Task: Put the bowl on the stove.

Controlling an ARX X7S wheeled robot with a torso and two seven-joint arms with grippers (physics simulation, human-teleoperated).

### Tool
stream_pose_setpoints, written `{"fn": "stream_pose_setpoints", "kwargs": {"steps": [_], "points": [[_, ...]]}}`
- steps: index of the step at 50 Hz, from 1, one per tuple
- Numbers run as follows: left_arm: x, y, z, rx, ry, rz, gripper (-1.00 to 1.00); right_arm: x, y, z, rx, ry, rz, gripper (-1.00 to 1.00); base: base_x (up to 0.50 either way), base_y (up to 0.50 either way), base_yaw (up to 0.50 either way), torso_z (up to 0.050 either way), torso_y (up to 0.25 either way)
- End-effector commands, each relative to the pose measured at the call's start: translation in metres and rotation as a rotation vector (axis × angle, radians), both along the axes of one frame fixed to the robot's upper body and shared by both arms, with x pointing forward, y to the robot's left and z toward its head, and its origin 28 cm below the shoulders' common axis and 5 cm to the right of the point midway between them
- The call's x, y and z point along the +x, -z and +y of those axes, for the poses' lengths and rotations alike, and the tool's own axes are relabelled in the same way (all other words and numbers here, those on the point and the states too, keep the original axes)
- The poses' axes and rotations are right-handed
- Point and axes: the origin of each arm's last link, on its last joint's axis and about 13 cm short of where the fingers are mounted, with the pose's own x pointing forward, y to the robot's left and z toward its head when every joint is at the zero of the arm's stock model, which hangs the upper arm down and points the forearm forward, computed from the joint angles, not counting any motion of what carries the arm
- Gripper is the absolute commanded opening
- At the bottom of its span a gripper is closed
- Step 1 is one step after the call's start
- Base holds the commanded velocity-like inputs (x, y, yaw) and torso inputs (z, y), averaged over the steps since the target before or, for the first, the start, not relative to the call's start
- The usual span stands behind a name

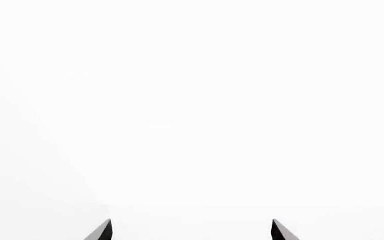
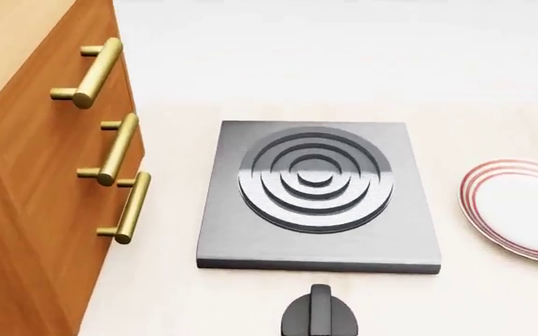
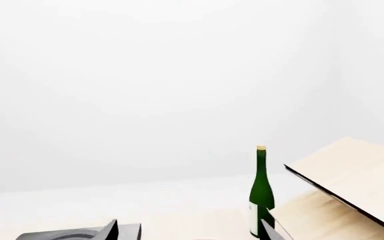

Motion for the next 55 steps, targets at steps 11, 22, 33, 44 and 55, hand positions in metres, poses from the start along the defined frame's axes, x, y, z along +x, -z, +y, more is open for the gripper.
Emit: {"fn": "stream_pose_setpoints", "kwargs": {"steps": [11, 22, 33, 44, 55], "points": [[-0.003, 0.001, 0.003, 0.004, 0.020, -0.014, 1.00, -0.001, 0.007, 0.002, -0.031, -0.017, 0.087, 1.00, 0.50, 0.00, 0.00, 0.000, 0.001], [-0.002, 0.001, 0.002, 0.010, 0.024, -0.009, 1.00, 0.001, -0.018, -0.010, -0.074, -0.062, 0.170, 1.00, 0.11, 0.00, 0.00, 0.000, 0.000], [0.001, 0.004, 0.002, 0.005, 0.029, 0.002, 1.00, 0.003, -0.025, -0.033, -0.088, -0.091, 0.462, 1.00, 0.00, 0.00, 0.00, 0.000, 0.000], [0.002, 0.005, 0.001, -0.004, 0.037, 0.003, 1.00, 0.013, -0.012, -0.037, -0.042, -0.105, 0.641, 1.00, 0.00, 0.00, 0.00, 0.000, 0.000], [0.002, 0.006, 0.001, -0.005, 0.038, 0.007, 1.00, 0.007, -0.003, -0.040, 0.025, -0.082, 0.778, 1.00, 0.00, 0.00, 0.00, 0.000, 0.000]]}}
